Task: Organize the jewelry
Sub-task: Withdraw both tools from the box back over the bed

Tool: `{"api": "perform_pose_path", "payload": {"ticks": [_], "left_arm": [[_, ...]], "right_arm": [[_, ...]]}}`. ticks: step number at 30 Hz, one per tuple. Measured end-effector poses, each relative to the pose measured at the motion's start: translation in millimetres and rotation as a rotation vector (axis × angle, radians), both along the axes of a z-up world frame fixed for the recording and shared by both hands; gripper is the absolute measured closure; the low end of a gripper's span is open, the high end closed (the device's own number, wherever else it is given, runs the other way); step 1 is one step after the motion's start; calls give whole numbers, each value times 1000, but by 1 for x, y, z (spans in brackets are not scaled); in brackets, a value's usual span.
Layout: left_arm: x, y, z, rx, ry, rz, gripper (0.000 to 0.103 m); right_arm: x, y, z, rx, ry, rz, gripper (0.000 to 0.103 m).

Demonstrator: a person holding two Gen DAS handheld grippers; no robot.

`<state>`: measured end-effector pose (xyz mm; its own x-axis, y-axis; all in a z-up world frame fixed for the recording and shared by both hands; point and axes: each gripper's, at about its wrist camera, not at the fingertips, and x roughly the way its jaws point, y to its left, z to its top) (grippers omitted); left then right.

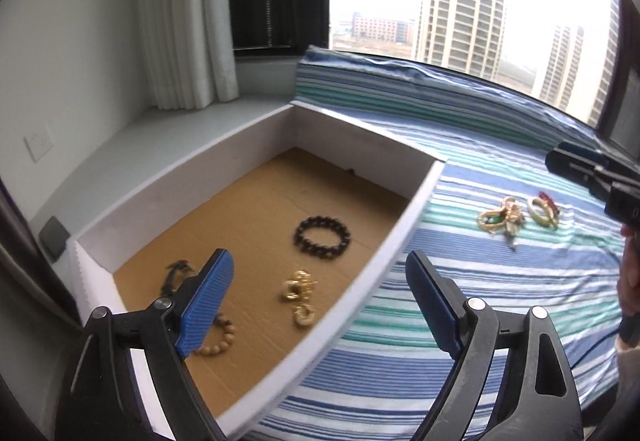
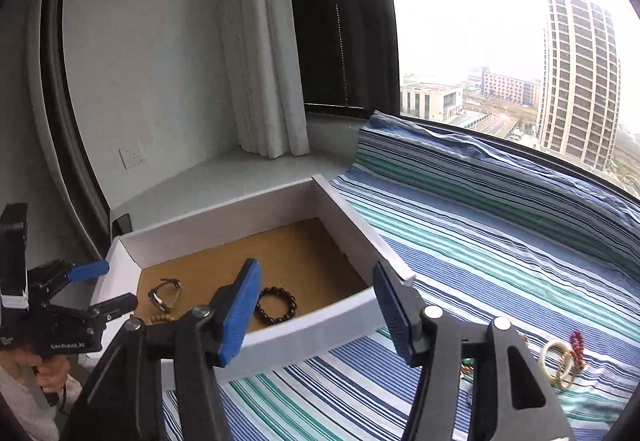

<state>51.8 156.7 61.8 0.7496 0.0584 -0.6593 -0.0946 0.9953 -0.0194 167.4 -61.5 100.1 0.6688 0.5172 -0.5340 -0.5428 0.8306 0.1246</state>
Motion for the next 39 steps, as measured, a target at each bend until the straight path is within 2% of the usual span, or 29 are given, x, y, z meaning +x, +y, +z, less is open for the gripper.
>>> {"api": "perform_pose_path", "payload": {"ticks": [3, 9, 15, 22, 31, 39], "left_arm": [[1, -45, -22, -8, 1, -57, 6], [9, -128, -86, -53, 157, -208, 7], [-3, -179, -115, -1, 187, -279, 7], [6, -189, -136, 44, 189, -272, 7], [15, -179, -163, 16, 254, -237, 6], [15, -181, -167, 23, 238, -237, 1]], "right_arm": [[-28, -40, -29, -61, -1, -84, 44], [-76, -121, -108, -121, 140, -292, 44], [-106, -179, -158, -116, 241, -476, 44], [-122, -190, -181, -123, 262, -516, 44], [-112, -179, -202, -123, 311, -528, 44], [-109, -173, -211, -141, 330, -517, 44]]}}
